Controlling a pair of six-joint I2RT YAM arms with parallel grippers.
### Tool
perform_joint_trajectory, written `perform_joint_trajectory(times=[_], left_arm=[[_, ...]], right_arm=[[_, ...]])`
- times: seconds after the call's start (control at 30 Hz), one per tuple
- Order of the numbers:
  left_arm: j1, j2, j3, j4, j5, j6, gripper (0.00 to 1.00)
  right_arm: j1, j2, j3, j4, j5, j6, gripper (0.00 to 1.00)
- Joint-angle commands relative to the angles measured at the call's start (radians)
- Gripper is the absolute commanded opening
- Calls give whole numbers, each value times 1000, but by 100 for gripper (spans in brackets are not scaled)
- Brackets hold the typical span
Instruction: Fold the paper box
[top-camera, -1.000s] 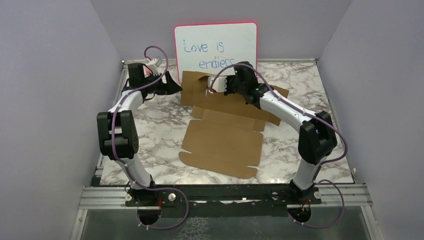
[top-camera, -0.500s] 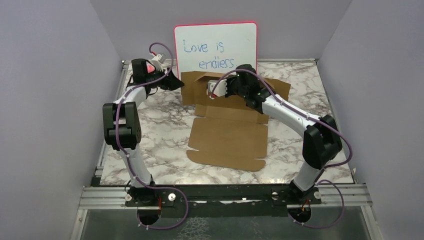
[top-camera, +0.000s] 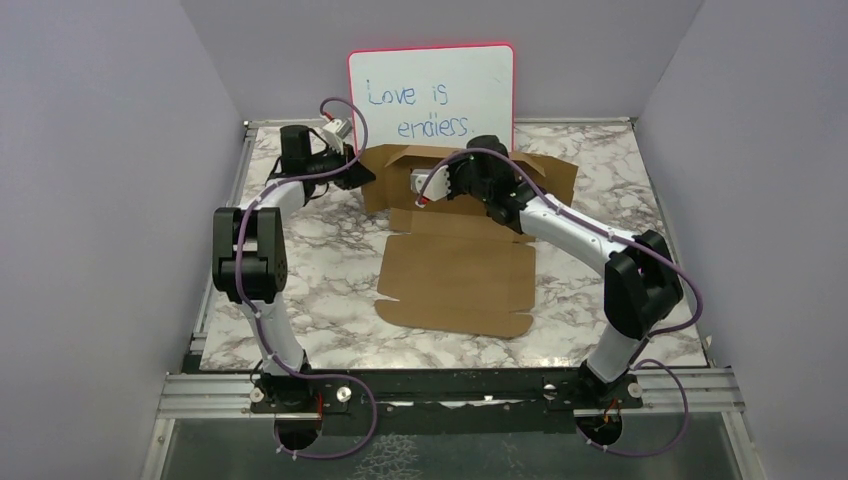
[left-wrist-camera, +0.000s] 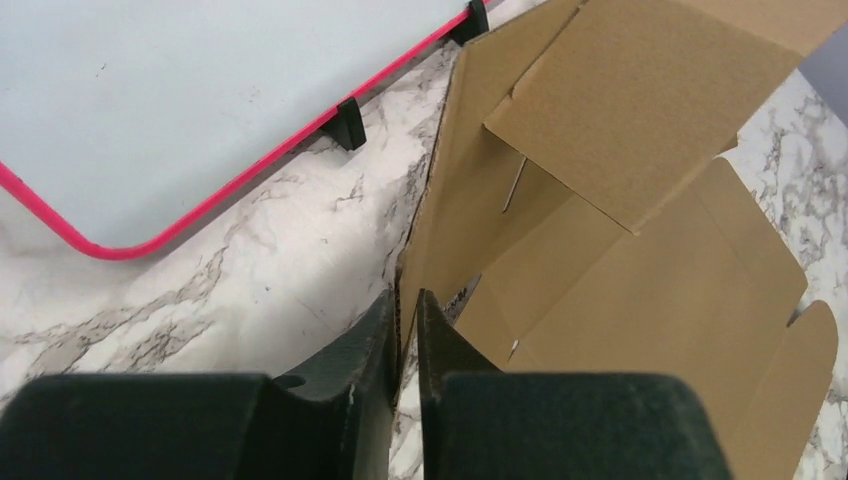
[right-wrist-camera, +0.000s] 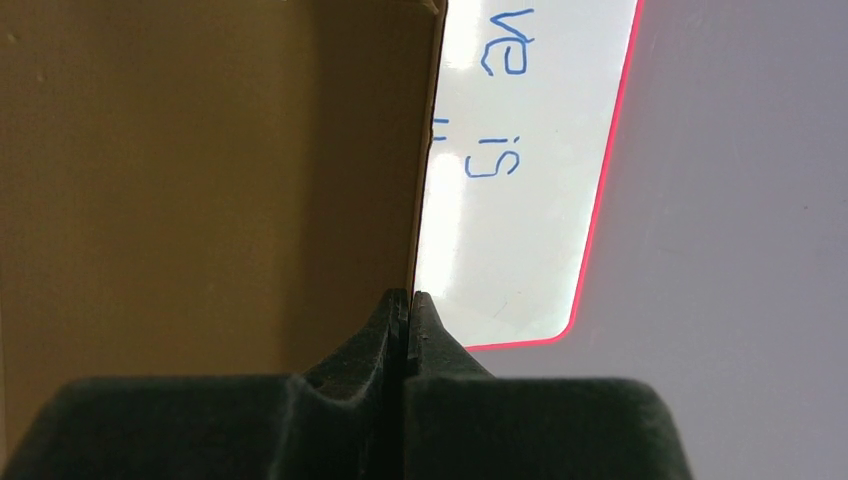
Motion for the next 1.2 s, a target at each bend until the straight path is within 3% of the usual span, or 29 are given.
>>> perform_joint_trajectory(times=[0.0, 0.3, 0.5, 0.67, 1.17], left_arm=[[-4, -143, -69, 42, -57, 47, 10], [-69, -322, -254, 85, -249, -2, 8], [-127, -392, -411, 228, -329, -84, 6], [-161, -401, -473, 298, -397, -127, 0], [-252, -515, -626, 386, -604, -210, 2]], right_arm=[[8, -30, -20, 102, 64, -68, 2], [13, -5, -38, 212, 92, -123, 2], [24, -4, -53, 247, 82, -131, 2], [40, -22, -107, 288, 85, -141, 1], [86, -43, -268, 446, 155, -159, 1]])
